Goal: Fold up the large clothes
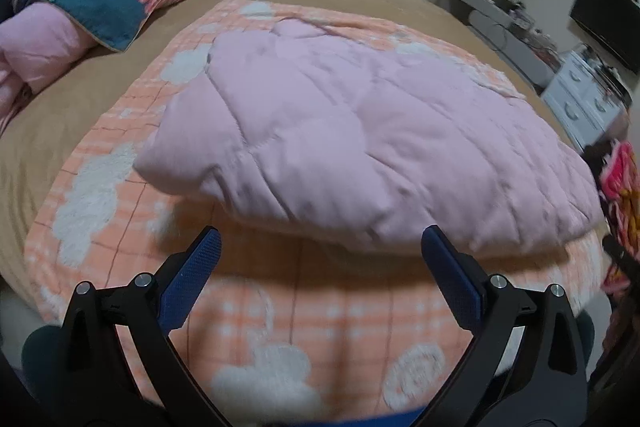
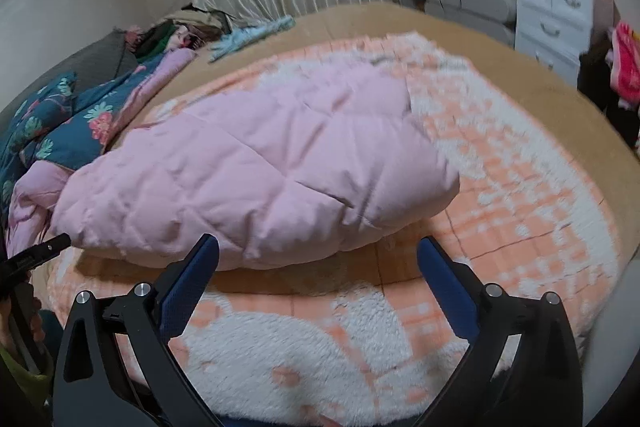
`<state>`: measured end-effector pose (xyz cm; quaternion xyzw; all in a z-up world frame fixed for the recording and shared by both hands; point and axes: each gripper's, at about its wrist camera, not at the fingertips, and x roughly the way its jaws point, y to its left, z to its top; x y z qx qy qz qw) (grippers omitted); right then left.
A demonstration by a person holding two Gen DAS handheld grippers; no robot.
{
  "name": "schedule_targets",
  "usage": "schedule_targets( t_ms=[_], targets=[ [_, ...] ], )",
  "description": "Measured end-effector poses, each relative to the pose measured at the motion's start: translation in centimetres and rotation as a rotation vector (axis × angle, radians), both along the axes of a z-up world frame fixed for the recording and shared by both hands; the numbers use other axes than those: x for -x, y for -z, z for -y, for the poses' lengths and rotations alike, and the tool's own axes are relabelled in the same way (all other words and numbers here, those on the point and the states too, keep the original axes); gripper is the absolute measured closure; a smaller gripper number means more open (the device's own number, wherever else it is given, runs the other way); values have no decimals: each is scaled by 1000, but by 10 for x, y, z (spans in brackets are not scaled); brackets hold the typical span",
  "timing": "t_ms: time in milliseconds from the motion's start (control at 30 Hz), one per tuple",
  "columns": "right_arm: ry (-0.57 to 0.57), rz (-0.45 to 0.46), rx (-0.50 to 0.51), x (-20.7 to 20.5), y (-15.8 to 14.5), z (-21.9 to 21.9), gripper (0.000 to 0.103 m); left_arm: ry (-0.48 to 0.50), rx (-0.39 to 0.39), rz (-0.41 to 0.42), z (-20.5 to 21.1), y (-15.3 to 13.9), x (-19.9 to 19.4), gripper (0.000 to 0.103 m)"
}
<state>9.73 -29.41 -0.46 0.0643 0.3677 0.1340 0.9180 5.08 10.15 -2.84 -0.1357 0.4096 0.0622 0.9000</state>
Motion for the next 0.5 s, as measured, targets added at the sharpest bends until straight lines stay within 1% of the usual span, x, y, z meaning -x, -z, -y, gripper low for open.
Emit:
schedule_targets(
  t_ms=[167,300,500],
  targets=[
    [-31,81,32,33,-26,-13,4,35,-38,44,21,-20,25,9],
    [-68,117,48,51,-39,-27,4,50,-63,66,36,-32,38,9],
    [-108,150,70,76,-56,-53,4,75,-103,125,57,-46,56,9]
  ],
)
